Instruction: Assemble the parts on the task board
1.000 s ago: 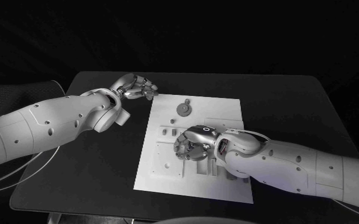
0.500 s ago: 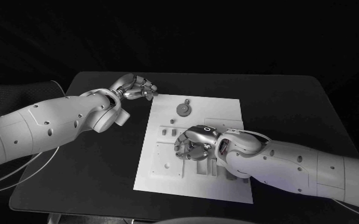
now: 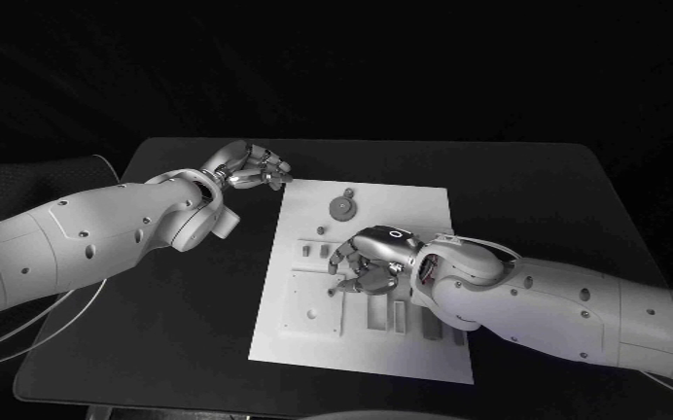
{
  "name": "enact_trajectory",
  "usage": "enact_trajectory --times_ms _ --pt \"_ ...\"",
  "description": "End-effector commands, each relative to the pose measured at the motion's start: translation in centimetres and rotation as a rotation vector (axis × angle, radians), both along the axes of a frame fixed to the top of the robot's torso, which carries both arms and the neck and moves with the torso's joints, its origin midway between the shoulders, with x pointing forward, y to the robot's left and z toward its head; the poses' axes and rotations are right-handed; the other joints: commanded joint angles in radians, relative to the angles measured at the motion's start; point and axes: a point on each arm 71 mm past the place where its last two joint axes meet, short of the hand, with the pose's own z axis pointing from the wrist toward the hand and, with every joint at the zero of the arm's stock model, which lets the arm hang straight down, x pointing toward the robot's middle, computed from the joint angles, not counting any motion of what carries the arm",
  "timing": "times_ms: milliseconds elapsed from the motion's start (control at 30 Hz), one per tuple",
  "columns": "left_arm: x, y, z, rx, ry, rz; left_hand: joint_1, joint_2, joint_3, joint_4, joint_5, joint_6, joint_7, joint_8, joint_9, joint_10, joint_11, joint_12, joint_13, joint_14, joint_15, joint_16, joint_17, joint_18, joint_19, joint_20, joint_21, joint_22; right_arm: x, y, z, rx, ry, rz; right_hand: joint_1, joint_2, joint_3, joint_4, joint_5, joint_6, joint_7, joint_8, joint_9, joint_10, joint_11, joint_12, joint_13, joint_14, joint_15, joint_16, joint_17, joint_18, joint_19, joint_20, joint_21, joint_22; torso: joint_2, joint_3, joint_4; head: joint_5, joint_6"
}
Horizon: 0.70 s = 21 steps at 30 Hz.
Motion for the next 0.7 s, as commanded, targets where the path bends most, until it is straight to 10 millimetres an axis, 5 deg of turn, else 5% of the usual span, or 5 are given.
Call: enact_trajectory --times_ms 33,300,700 --pt "0.0 -0.1 0.1 -0.003 -0.013 -0.010 0.011 -0.002 -0.007 0.002 0.005 -0.001 0.000 0.004 -0.001 0.005 0.002 -0.007 -0.001 -0.004 0.006 -0.006 0.001 0.006 -0.004 0.006 -0.004 0.001 0.3 -0.2 1.2 0.030 -0.024 -0.015 -0.002 -0.011 -0.007 -0.001 -0.004 -0.002 0.007 -0.004 -0.001 0.003 0.004 -0.001 0.002 0.005 0.003 -0.002 0.001 0.015 -0.001 -0.002 0.001 0.010 0.000 0.0003 0.0000 -0.004 0.005" --pt "0.1 0.0 0.1 -0.001 -0.014 -0.005 0.011 -0.002 -0.008 0.002 0.005 -0.001 0.000 0.005 -0.001 0.006 0.002 -0.007 -0.002 -0.006 0.006 -0.008 0.002 0.006 -0.005 0.006 -0.006 0.001 1.4 -1.7 3.4 0.067 -0.025 -0.070 -0.005 -0.012 -0.008 0.000 -0.004 -0.001 0.007 -0.003 -0.002 0.004 0.004 0.001 0.002 0.007 0.003 -0.001 0.001 0.015 0.002 -0.002 0.003 0.010 0.000 0.0009 0.0003 -0.012 0.016" --pt "0.1 0.3 0.2 -0.002 -0.014 -0.001 0.010 -0.003 -0.009 0.003 0.005 -0.001 0.000 0.005 -0.001 0.007 0.002 -0.008 -0.002 -0.007 0.007 -0.010 0.003 0.006 -0.006 0.007 -0.006 0.001 2.5 -7.5 4.0 0.082 0.026 -0.206 -0.018 -0.018 -0.011 0.001 -0.006 0.001 0.007 -0.002 -0.003 0.005 0.004 0.003 0.002 0.010 0.003 0.000 0.001 0.015 0.005 -0.002 0.004 0.010 0.000 0.0006 -0.0013 -0.015 0.027"
